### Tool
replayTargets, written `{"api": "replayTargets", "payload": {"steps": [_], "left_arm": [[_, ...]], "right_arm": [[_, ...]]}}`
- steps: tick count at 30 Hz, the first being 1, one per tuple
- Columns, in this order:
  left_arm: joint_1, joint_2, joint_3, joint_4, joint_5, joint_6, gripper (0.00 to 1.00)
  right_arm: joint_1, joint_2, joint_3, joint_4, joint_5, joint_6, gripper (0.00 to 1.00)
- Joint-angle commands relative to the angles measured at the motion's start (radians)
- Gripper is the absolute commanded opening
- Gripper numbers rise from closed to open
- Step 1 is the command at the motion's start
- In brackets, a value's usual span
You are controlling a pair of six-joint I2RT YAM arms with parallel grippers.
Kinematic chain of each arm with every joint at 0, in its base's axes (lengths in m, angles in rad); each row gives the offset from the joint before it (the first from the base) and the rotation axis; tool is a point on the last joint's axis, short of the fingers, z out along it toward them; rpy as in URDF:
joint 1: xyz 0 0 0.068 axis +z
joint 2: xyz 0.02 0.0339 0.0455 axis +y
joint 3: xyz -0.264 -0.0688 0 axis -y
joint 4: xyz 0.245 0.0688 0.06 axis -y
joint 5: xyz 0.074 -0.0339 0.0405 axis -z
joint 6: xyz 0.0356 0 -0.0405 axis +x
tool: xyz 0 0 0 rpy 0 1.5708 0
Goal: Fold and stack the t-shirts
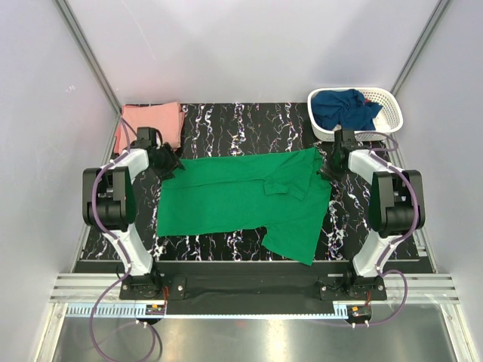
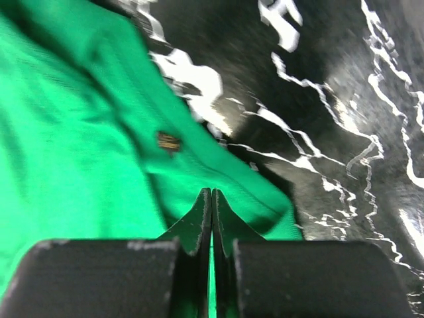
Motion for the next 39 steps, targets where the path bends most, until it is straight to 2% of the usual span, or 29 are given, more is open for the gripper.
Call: {"api": "replayTargets", "payload": {"steps": [1, 3, 6, 7, 8, 11, 15, 20, 23, 29, 39], "left_arm": [[-0.022, -0.107, 0.077, -0.019, 0.041, 0.028, 0.56], [-0.057, -0.186, 0.06, -0.002, 0.046, 0.026, 0.56], [-0.189, -0.291, -0.004, 0.044, 0.048, 0.013, 0.56], [-0.253, -0.311, -0.027, 0.067, 0.057, 0.0, 0.56], [-0.285, -0.331, -0.055, 0.087, 0.052, -0.033, 0.56], [-0.388, -0.363, -0.144, 0.196, 0.063, -0.12, 0.54], [-0.5, -0.314, -0.167, 0.322, 0.085, -0.213, 0.52], [-0.64, -0.192, -0.112, 0.353, 0.046, -0.283, 0.52], [-0.684, -0.138, -0.11, 0.408, 0.026, -0.337, 0.52], [-0.73, -0.044, -0.05, 0.397, -0.023, -0.388, 0.52], [-0.752, 0.03, 0.019, 0.379, -0.073, -0.385, 0.51]], "right_arm": [[-0.01, -0.024, 0.093, 0.044, -0.038, -0.03, 0.01], [-0.011, -0.01, 0.13, 0.022, -0.093, -0.036, 0.01], [-0.013, -0.025, 0.109, 0.047, -0.2, -0.047, 0.09], [-0.011, -0.057, 0.092, 0.05, -0.216, -0.057, 0.13], [-0.013, -0.076, 0.078, 0.044, -0.222, -0.065, 0.22], [-0.013, -0.136, 0.012, 0.006, -0.256, -0.09, 0.32], [-0.013, -0.17, -0.052, -0.031, -0.293, -0.093, 0.31], [-0.011, -0.2, -0.146, -0.002, -0.303, -0.053, 0.29], [0.012, -0.205, -0.172, 0.021, -0.313, -0.045, 0.29], [0.056, -0.23, -0.235, 0.047, -0.263, -0.012, 0.31], [0.124, -0.199, -0.227, 0.09, -0.224, 0.03, 0.34]]}}
